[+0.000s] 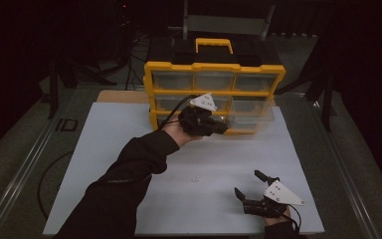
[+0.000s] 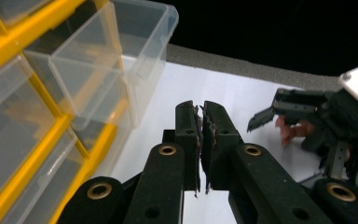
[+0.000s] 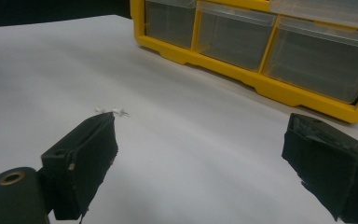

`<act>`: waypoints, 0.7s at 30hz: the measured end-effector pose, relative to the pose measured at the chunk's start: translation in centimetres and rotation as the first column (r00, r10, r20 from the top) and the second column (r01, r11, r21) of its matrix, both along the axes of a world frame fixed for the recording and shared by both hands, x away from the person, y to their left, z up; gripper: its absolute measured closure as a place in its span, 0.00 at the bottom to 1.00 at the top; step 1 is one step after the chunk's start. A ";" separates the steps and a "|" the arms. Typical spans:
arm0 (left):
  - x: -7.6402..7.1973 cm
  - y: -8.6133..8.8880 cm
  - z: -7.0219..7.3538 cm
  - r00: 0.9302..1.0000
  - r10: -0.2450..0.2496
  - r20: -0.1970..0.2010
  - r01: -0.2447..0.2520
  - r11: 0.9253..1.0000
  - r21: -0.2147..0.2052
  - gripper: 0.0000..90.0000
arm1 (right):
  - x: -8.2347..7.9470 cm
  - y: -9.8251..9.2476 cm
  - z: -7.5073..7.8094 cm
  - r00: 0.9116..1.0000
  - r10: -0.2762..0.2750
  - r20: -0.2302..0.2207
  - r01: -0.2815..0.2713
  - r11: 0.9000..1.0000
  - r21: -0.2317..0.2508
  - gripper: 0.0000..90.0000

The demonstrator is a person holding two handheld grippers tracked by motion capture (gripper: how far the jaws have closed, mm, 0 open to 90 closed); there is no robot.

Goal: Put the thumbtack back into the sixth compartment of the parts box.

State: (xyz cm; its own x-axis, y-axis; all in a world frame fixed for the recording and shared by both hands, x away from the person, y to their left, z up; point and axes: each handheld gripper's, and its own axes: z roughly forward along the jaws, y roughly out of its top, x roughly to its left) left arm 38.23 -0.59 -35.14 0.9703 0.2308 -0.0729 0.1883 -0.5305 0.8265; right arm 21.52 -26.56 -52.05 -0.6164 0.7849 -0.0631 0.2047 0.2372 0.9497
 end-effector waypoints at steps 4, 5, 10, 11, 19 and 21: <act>0.5 -0.5 0.5 1.000 0.000 0.003 0.000 1.000 -0.012 0.96 | 0.0 0.0 0.0 1.000 0.000 -0.001 0.000 1.000 0.000 0.11; 0.6 -0.6 0.6 1.000 -0.004 0.000 0.004 1.000 -0.011 0.96 | 0.0 0.0 0.0 1.000 0.001 -0.002 -0.001 1.000 0.000 0.11; 1.2 -1.3 1.0 1.000 -0.001 -0.005 0.000 0.999 -0.032 0.96 | 0.0 0.0 0.0 1.000 0.001 -0.002 -0.001 1.000 0.000 0.11; 1.3 -1.4 1.1 1.000 -0.002 -0.003 0.002 0.999 -0.040 0.96 | 0.0 0.0 0.0 1.000 0.000 -0.002 0.000 1.000 -0.001 0.11; 2.2 -2.6 1.7 1.000 0.003 -0.004 -0.003 0.998 -0.059 0.96 | 0.0 -0.1 0.0 1.000 -0.003 -0.005 0.003 1.000 0.003 0.11; 2.6 -3.3 1.8 1.000 0.004 -0.006 -0.005 0.997 -0.071 0.96 | 0.0 -0.2 -0.1 1.000 -0.003 -0.006 0.003 1.000 0.002 0.11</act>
State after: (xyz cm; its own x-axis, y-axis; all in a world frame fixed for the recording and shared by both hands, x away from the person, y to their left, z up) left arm 40.79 -3.86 -33.33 0.9688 0.2291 -0.0947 0.1953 -0.4701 0.8608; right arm 21.53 -26.72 -52.11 -0.6142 0.7870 -0.0581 0.2112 0.2349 0.9488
